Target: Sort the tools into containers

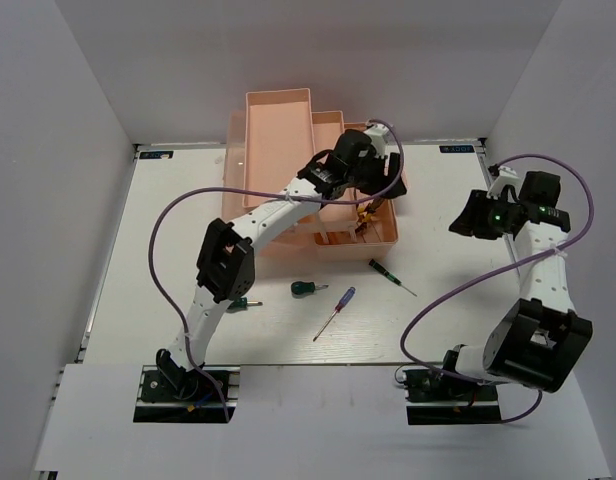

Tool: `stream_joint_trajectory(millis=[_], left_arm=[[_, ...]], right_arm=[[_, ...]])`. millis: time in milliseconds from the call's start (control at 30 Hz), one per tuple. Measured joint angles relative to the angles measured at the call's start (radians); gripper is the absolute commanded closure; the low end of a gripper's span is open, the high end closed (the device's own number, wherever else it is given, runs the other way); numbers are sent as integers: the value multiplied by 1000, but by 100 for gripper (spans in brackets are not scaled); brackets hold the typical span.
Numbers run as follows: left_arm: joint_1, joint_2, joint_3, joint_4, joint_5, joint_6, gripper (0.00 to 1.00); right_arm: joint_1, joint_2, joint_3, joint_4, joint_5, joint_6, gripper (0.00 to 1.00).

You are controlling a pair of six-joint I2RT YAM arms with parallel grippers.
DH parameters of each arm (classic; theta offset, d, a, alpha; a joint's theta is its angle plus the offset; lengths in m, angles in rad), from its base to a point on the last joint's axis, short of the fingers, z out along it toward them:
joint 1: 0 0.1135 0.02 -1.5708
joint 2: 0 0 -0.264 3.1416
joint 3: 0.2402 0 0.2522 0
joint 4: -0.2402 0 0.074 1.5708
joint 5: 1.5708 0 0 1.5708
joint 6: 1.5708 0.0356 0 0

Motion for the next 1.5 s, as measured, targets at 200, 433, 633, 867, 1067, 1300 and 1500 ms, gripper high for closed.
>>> stream_joint_trajectory(millis=[200,433,633,867,1067,1300,1500], left_arm=[[-6,-35,74,-13,19,54,100],[-55,-467,-429,-111,45,208,43],[-106,-964,-984,-180,6,174,28],[-115,-1128,-1213,-178,-55,65,28],[-153,-1066,-1227,-149,-82,42,28],[-197,-1001,-1227,-136,-145,41,28],[-216,-992,-1230,-104,-188,42,26]], right_arm=[[30,69,40,-136,-235,-229,89],[332,-43,-247,-100,-224,-488,40],[467,-46,-429,60,-15,-418,26],[503,-32,-465,284,160,-343,28],[528,36,-465,359,193,-322,39],[589,57,-483,418,220,-317,50],[598,54,-531,458,226,-330,66]])
